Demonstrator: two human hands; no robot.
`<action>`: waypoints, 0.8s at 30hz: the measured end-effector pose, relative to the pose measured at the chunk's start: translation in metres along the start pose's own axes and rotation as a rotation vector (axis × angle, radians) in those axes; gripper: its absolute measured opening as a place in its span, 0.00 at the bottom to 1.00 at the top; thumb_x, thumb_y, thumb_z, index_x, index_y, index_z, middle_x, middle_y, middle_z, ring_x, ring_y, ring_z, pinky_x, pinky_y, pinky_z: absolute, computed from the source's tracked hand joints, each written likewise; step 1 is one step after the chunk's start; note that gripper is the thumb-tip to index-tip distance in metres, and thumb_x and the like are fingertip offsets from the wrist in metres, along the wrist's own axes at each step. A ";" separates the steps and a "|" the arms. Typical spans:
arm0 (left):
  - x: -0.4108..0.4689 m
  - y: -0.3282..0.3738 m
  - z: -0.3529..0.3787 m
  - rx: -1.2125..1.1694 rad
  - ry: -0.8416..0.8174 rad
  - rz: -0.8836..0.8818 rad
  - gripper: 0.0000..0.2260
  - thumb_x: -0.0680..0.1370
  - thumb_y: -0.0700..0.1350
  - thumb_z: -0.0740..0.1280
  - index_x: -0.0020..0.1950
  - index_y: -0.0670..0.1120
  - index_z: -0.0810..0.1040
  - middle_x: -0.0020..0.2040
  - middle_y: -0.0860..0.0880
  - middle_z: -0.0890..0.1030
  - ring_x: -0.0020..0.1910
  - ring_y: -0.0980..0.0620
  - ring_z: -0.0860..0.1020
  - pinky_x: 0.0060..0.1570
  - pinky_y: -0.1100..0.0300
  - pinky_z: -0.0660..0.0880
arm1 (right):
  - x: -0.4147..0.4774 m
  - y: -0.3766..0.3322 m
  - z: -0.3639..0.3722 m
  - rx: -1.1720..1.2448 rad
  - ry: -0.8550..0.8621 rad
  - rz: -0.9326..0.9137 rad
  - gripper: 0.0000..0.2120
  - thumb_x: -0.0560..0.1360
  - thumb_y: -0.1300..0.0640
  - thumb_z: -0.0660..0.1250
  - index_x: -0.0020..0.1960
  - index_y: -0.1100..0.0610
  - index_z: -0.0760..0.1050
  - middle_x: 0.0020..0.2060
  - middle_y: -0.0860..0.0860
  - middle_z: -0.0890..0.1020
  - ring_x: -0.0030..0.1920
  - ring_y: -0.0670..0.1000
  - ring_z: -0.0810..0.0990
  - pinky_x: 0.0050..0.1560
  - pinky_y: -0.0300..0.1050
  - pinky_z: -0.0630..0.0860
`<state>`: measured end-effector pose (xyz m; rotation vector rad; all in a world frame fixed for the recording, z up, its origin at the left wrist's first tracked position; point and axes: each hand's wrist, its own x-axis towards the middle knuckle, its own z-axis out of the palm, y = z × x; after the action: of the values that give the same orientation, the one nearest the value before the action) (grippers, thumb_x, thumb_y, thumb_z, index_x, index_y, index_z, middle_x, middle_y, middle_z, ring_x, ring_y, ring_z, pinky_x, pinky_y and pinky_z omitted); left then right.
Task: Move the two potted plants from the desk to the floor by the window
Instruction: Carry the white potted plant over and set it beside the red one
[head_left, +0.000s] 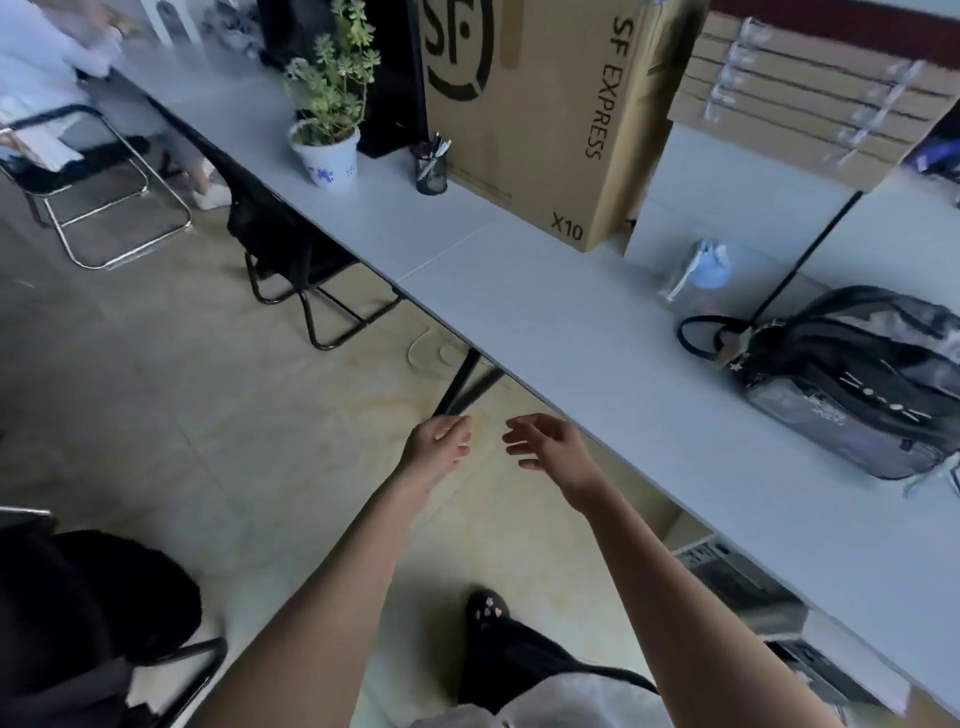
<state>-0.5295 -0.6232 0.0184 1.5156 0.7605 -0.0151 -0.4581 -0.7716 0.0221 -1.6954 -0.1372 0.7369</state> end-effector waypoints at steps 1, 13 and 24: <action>0.013 0.008 -0.006 0.000 0.017 0.003 0.05 0.77 0.49 0.63 0.43 0.50 0.76 0.49 0.45 0.80 0.47 0.47 0.79 0.50 0.54 0.73 | 0.016 -0.009 0.004 -0.012 -0.019 -0.010 0.10 0.78 0.57 0.60 0.53 0.59 0.77 0.47 0.55 0.81 0.46 0.53 0.79 0.46 0.44 0.75; 0.108 0.048 -0.095 -0.116 0.207 -0.015 0.06 0.78 0.48 0.62 0.47 0.48 0.76 0.49 0.44 0.79 0.45 0.48 0.79 0.46 0.57 0.74 | 0.148 -0.082 0.077 -0.110 -0.209 -0.037 0.12 0.77 0.58 0.60 0.56 0.63 0.76 0.48 0.57 0.81 0.47 0.54 0.80 0.41 0.38 0.77; 0.222 0.099 -0.218 -0.123 0.157 -0.020 0.13 0.78 0.48 0.62 0.58 0.42 0.76 0.51 0.44 0.78 0.49 0.46 0.78 0.47 0.58 0.74 | 0.260 -0.141 0.180 -0.089 -0.112 -0.063 0.13 0.77 0.55 0.62 0.55 0.62 0.77 0.46 0.56 0.82 0.46 0.54 0.80 0.50 0.50 0.77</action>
<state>-0.4073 -0.3210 0.0319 1.4031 0.8860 0.1353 -0.3070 -0.4596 0.0351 -1.7265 -0.3047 0.7883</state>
